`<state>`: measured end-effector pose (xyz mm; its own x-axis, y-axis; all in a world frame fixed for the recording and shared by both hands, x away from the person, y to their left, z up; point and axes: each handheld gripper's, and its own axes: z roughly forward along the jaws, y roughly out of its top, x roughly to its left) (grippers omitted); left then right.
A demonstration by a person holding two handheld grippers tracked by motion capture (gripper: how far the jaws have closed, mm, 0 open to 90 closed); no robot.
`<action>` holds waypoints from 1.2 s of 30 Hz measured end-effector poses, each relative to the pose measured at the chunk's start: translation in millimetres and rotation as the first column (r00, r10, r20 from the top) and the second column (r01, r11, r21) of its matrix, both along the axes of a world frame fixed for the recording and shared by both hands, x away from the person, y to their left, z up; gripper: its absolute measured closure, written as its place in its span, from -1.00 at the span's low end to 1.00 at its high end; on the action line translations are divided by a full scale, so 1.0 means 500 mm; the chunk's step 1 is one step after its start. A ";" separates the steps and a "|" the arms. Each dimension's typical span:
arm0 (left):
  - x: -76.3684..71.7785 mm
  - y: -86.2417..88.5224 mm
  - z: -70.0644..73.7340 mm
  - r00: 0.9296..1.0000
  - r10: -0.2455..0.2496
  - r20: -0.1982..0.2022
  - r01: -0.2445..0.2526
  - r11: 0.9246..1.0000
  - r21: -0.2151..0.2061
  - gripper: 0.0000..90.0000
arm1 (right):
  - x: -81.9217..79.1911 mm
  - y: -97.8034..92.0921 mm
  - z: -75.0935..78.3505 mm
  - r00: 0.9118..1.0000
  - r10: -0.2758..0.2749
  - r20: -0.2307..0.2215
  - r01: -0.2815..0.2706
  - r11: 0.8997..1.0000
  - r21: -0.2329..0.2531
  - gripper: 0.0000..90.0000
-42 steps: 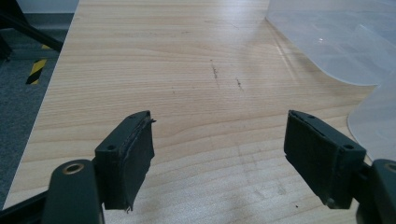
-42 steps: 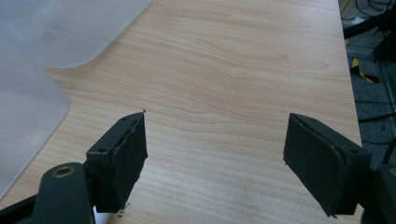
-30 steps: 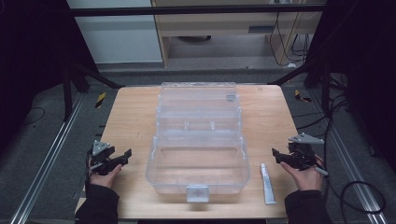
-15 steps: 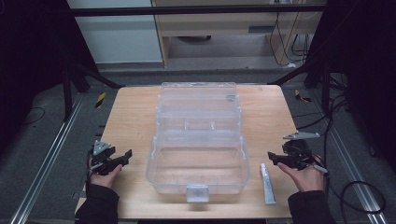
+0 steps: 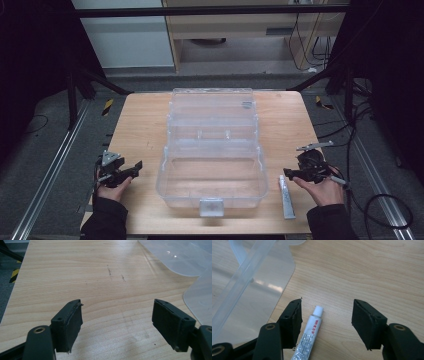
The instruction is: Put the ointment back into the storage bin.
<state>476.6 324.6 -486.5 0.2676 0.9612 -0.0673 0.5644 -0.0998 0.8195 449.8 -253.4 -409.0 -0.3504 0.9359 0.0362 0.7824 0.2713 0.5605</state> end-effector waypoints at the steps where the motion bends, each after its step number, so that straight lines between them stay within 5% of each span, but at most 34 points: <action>1: 0.000 0.000 0.000 1.000 0.000 0.000 0.000 1.000 0.000 -0.47 | 0.000 0.000 0.000 1.000 0.000 0.000 0.000 1.000 0.000 -0.07; 16: 0.000 0.000 0.000 1.000 -0.002 -0.002 0.002 1.000 0.008 -0.47 | 0.001 0.020 -0.040 0.989 -0.005 -0.146 0.001 1.000 -0.025 0.03; 36: 0.000 0.000 0.001 1.000 -0.004 -0.005 0.004 1.000 0.009 -0.47 | 0.008 0.032 -0.082 0.966 -0.020 -0.256 0.012 0.999 -0.034 0.21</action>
